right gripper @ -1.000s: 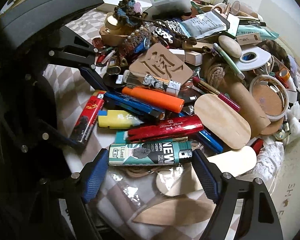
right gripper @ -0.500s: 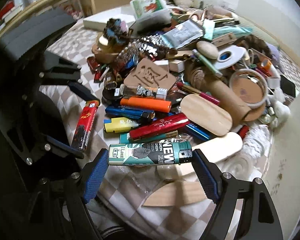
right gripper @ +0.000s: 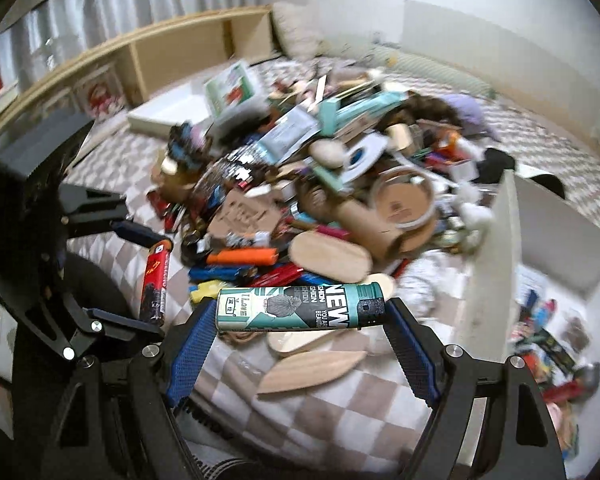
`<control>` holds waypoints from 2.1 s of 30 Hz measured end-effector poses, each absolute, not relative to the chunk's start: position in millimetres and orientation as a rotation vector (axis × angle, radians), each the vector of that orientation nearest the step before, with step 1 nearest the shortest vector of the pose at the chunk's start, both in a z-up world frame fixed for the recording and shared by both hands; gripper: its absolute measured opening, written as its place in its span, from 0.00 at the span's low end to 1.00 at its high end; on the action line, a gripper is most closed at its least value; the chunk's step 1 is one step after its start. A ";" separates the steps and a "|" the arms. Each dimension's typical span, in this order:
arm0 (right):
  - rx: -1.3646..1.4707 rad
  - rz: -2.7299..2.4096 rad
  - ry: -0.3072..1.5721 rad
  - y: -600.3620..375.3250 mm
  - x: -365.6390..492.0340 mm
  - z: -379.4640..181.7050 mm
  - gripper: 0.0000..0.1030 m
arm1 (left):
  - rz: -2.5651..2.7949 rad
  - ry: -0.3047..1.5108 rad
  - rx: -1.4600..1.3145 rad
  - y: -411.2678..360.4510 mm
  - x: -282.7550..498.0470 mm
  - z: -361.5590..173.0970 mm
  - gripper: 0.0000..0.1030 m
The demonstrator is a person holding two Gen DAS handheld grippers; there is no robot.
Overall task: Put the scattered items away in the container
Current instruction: 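Carry the red-black lighter and green NEW can over the white box with both tools, then open both tools to drop the lighter and NEW can into the box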
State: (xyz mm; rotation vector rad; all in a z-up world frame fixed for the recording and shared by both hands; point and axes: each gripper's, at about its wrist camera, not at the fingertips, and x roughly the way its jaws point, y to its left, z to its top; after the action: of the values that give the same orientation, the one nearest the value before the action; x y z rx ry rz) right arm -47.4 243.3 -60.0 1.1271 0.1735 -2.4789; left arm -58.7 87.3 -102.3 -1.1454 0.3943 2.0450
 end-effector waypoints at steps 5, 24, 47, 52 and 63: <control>1.098 -2.588 0.080 275.1 -36.8 -38.1 0.81 | 2.046 0.358 -1.067 109.8 -55.9 -81.8 0.79; 1.024 -2.881 -0.264 410.7 -5.1 -10.5 0.81 | 1.941 0.188 -0.874 221.5 -55.3 -47.4 0.79; 1.073 -2.935 -0.570 496.5 -1.8 -44.7 0.81 | 1.851 0.248 -0.859 324.6 -59.7 -58.6 0.79; 1.062 -2.920 -0.620 500.4 -6.4 -48.9 0.81 | 1.844 0.250 -0.881 336.6 -65.3 -65.7 0.79; 1.064 -2.912 -0.658 503.6 -11.9 -56.4 0.81 | 1.868 0.242 -0.923 349.9 -75.5 -75.1 0.79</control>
State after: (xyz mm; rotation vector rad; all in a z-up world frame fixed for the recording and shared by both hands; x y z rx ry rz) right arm -11.9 503.6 -56.4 1.0645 -0.6576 -2.9121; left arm -75.5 349.9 -75.1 -0.9230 0.2418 1.8684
